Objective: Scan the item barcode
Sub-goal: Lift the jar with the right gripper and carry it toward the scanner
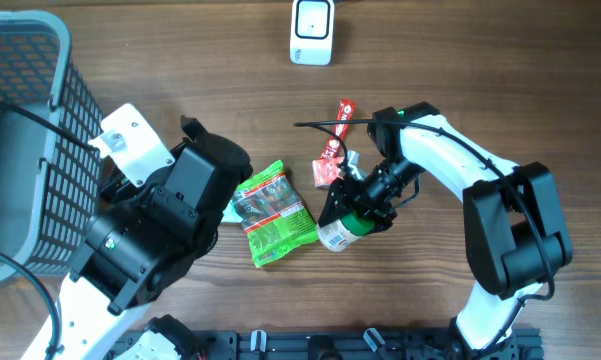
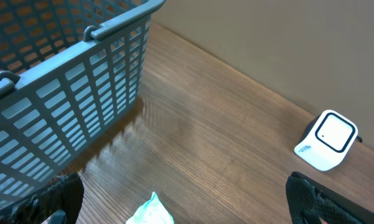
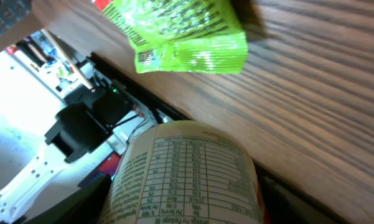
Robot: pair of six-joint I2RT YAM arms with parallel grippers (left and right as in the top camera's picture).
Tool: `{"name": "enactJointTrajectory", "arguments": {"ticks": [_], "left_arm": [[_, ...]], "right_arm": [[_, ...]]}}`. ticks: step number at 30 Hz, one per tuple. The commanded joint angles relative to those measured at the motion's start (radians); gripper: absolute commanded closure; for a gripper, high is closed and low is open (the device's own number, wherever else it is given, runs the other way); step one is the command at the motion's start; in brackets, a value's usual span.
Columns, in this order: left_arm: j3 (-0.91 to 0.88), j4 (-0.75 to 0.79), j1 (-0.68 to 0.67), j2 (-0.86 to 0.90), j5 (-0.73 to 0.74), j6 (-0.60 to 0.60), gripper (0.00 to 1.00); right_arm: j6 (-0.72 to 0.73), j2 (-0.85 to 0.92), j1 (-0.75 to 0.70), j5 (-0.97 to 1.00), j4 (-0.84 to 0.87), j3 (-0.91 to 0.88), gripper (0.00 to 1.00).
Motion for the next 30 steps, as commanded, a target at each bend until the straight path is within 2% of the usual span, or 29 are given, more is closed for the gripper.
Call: {"name": "enactJointTrajectory", "arguments": {"ticks": [1, 6, 14, 20, 25, 30], "left_arm": [[-0.003, -0.001, -0.006, 0.003, -0.023, -0.012, 0.0], [-0.003, -0.001, -0.006, 0.003, -0.024, -0.012, 0.0], [-0.003, -0.001, -0.006, 0.003, -0.023, -0.012, 0.0], [-0.003, -0.001, -0.006, 0.003, -0.023, -0.012, 0.0], [-0.003, -0.001, -0.006, 0.003, -0.023, -0.012, 0.0], [-0.003, -0.001, -0.006, 0.003, -0.023, -0.012, 0.0]], "right_arm": [[-0.056, 0.016, -0.007, -0.065, -0.013, 0.011, 0.26], [-0.106, 0.016, -0.007, -0.053, -0.022, 0.011, 0.27], [-0.082, 0.016, -0.007, -0.039, 0.157, 0.032, 0.27], [-0.043, 0.016, -0.007, -0.039, 0.185, 0.19, 0.29], [0.153, 0.016, -0.007, 0.187, 0.366, 0.321, 0.3], [0.198, 0.017, -0.007, 0.247, 0.605, 0.34, 0.3]]}}
